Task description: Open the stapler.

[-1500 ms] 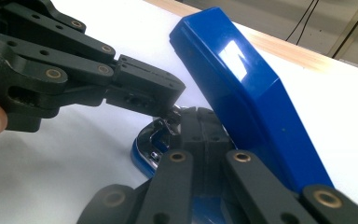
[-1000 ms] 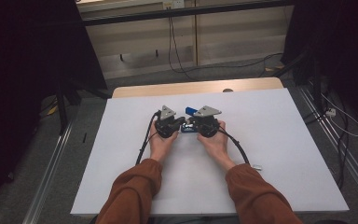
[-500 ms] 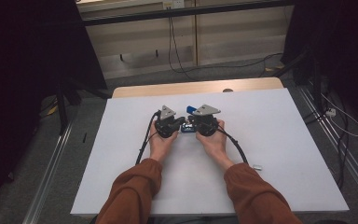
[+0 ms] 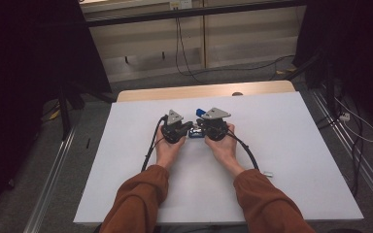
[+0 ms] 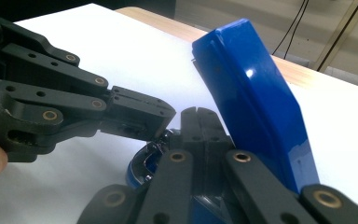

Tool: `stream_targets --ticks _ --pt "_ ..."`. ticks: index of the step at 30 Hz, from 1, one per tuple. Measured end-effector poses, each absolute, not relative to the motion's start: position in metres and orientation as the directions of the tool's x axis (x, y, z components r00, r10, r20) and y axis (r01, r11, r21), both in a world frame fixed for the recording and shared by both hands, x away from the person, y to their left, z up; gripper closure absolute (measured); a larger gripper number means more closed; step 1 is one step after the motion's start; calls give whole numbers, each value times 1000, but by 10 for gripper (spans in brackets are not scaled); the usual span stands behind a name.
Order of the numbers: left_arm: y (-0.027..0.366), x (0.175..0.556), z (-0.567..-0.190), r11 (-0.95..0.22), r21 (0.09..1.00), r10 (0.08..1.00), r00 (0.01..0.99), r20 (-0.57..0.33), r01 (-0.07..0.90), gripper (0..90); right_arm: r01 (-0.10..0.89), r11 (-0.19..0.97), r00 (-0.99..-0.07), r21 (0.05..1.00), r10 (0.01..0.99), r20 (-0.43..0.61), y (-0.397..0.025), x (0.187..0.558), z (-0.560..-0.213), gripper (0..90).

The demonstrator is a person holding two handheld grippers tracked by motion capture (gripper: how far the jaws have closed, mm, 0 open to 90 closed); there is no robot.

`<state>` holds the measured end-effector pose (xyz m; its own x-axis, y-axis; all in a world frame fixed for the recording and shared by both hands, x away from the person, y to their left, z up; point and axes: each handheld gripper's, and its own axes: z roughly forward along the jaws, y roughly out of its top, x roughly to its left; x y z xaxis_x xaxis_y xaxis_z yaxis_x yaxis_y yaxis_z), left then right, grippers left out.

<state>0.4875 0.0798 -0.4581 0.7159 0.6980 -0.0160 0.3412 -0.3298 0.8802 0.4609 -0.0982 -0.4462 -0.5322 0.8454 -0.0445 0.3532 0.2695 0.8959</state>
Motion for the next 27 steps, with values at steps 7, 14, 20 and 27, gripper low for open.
stream_targets --ticks 7,14,20,27 --pt "79 487 -458 -334 881 699 715 -7 335 900 350 264 -521 899 852 -47 -100 461 -444 900" --pt "79 487 -458 -336 880 699 715 -6 336 900 349 272 -521 897 852 -56 -101 460 -443 900" --pt "79 487 -458 -332 881 701 713 -9 337 900 345 264 -514 900 856 -55 -104 460 -441 900" --pt "80 487 -457 -337 878 699 715 -7 339 900 346 254 -512 903 858 -45 -104 460 -441 900"
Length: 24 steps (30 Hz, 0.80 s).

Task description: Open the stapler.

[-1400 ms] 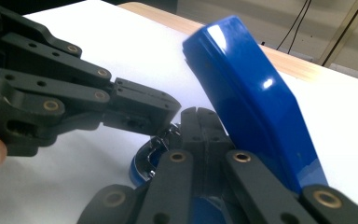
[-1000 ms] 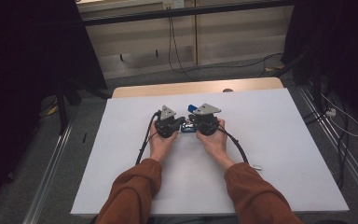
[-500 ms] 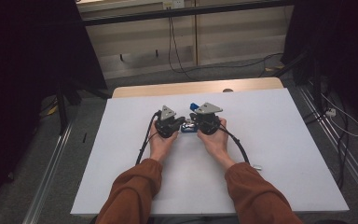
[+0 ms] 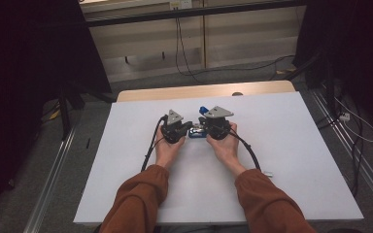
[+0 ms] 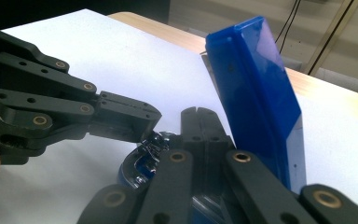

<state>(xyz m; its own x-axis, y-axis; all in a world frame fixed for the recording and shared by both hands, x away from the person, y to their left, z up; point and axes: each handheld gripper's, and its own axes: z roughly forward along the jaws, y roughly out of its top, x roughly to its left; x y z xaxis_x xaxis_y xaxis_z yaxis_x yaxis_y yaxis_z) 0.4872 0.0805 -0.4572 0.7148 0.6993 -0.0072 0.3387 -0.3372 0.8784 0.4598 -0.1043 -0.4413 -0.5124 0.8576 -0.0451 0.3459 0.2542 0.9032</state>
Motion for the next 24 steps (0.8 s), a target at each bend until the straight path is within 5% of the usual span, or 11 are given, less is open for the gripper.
stream_targets --ticks 24 --pt "81 488 -457 -336 878 699 715 -11 342 900 341 224 -474 913 880 -39 -114 458 -436 900"
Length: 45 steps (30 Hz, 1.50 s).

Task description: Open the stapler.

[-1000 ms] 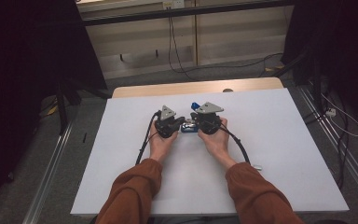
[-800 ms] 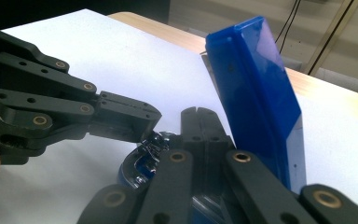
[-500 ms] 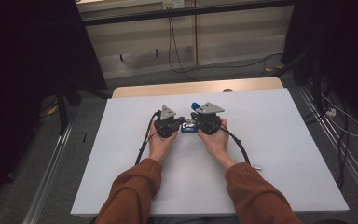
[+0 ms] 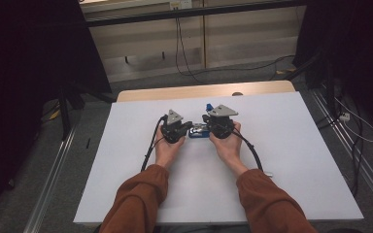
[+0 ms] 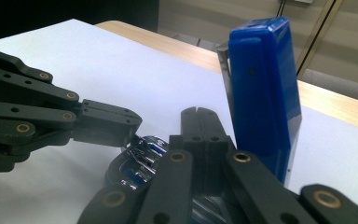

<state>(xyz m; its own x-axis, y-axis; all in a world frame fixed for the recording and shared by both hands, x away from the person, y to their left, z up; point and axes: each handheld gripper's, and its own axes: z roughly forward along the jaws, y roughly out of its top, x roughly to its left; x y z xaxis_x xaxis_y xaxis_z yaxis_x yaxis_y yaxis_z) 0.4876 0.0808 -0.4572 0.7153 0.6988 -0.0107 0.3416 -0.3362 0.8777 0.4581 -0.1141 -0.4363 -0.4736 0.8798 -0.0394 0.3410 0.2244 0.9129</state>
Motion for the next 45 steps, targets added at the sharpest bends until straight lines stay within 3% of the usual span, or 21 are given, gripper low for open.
stream_targets --ticks 45 --pt "81 488 -457 -333 875 699 715 -21 351 900 340 159 -428 927 904 2 -140 455 -429 900"
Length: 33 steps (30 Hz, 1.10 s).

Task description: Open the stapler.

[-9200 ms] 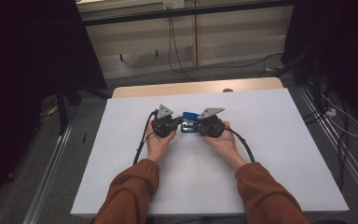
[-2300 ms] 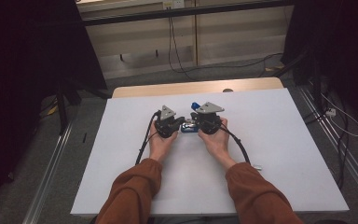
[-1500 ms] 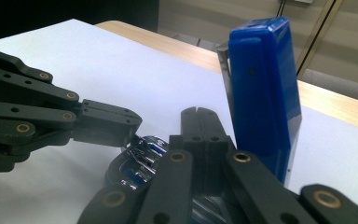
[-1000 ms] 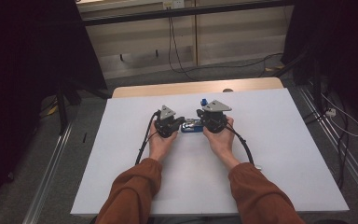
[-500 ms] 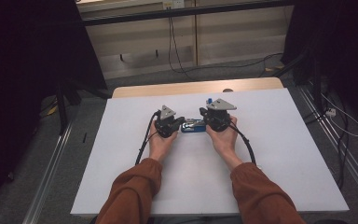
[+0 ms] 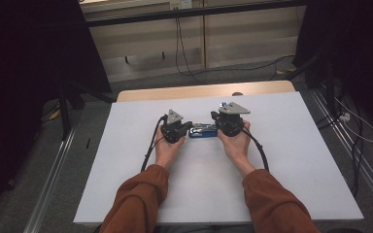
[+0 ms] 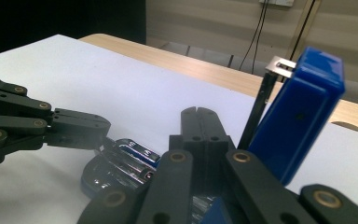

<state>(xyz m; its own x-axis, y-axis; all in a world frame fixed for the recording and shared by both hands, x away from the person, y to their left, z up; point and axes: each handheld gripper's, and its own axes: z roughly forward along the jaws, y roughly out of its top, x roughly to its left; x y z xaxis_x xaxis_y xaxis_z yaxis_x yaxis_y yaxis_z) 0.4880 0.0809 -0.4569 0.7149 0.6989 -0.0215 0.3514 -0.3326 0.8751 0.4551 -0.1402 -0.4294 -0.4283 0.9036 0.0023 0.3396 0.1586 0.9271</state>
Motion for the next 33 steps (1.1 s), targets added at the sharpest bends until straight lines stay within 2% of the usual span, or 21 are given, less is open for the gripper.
stream_targets --ticks 33 --pt "82 488 -457 -333 876 693 720 -22 347 900 373 101 -349 922 936 39 -171 454 -435 900"
